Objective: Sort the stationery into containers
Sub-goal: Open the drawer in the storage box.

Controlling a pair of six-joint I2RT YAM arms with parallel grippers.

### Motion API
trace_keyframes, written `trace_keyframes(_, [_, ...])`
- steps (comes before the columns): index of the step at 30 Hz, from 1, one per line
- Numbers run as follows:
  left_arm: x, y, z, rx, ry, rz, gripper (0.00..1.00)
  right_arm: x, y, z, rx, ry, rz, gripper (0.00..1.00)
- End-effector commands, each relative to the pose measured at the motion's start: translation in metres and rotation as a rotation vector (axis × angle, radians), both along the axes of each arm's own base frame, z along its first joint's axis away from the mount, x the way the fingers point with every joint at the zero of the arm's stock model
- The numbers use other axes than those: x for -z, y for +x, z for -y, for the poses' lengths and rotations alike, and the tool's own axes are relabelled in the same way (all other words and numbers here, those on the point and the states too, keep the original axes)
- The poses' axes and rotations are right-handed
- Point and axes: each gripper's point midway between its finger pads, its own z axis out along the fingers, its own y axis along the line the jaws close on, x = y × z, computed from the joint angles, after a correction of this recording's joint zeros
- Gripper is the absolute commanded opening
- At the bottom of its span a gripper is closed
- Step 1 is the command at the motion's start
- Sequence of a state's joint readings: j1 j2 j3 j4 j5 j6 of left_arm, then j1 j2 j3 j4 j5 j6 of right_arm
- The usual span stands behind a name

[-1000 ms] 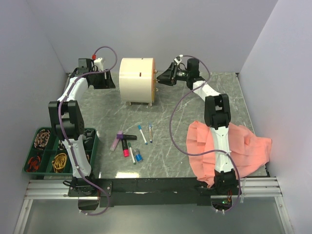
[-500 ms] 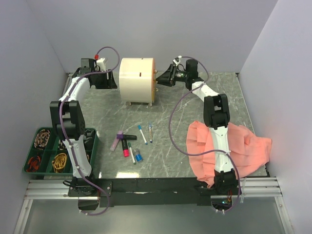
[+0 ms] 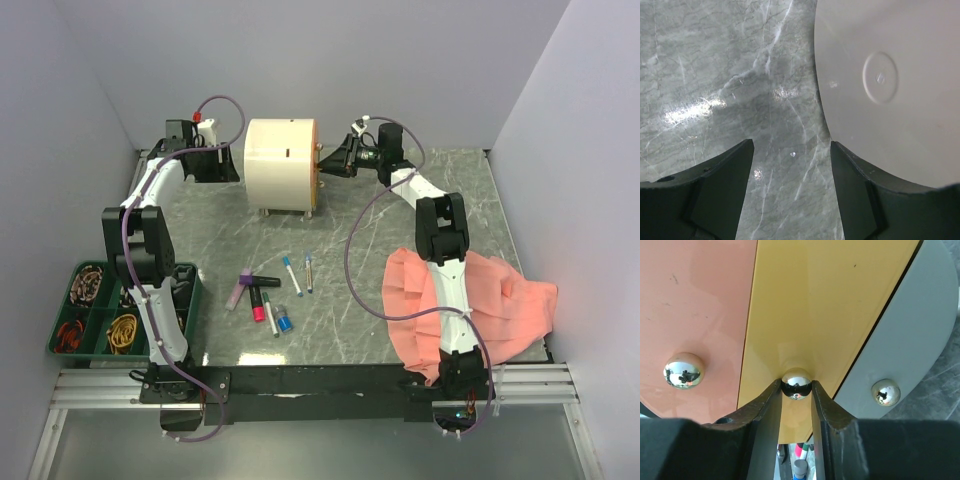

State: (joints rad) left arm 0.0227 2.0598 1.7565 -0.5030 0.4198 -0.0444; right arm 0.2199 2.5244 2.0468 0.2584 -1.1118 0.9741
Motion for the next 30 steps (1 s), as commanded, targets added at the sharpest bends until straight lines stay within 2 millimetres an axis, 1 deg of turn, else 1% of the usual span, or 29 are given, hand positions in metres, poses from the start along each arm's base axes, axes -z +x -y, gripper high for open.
trace_keyframes(1, [-0.019,0.002,0.004,0.007,0.007,0.045,0.69,-0.018,0.001,0.005,-0.018,0.021,0.079,0.21])
trace_keyframes(3, [-0.018,0.001,0.006,0.011,0.004,0.044,0.69,-0.023,0.002,0.013,-0.008,0.020,0.090,0.21])
trace_keyframes(4, [-0.018,0.000,0.008,0.008,0.002,0.041,0.69,-0.023,0.004,0.021,0.004,0.017,0.087,0.20])
trace_keyframes(5, [-0.018,0.001,0.008,0.006,0.000,0.042,0.69,-0.028,0.004,0.026,0.008,0.016,0.094,0.20])
trace_keyframes(6, [-0.018,0.001,0.007,0.003,0.002,0.043,0.69,-0.028,0.005,0.031,0.016,0.012,0.099,0.20])
trace_keyframes(7, [-0.017,0.003,0.006,-0.002,0.009,0.045,0.69,-0.028,0.008,0.041,0.031,0.009,0.094,0.20])
trace_keyframes(8, [-0.019,0.005,0.005,-0.005,0.010,0.050,0.69,-0.030,0.007,0.046,0.035,0.007,0.094,0.20])
trace_keyframes(10, [-0.018,0.008,0.005,-0.006,0.017,0.054,0.69,-0.031,0.008,0.055,0.046,0.000,0.095,0.20])
trace_keyframes(11, [-0.018,0.010,0.005,-0.005,0.016,0.057,0.69,-0.031,0.009,0.063,0.058,-0.003,0.090,0.20])
trace_keyframes(14, [-0.018,0.013,0.004,0.000,0.016,0.062,0.69,-0.028,0.009,0.075,0.072,-0.008,0.083,0.20])
trace_keyframes(19, [-0.019,0.018,0.001,-0.003,0.031,0.072,0.69,-0.029,0.008,0.086,0.080,-0.017,0.082,0.20])
trace_keyframes(23, [-0.018,0.019,0.002,0.000,0.028,0.074,0.70,-0.019,0.006,0.096,0.090,-0.034,0.061,0.20])
trace_keyframes(28, [-0.018,0.020,-0.001,-0.006,0.042,0.076,0.69,-0.017,0.005,0.112,0.107,-0.041,0.051,0.20])
trace_keyframes(30, [-0.016,0.020,-0.002,-0.010,0.042,0.072,0.70,-0.016,0.004,0.114,0.109,-0.045,0.050,0.20])
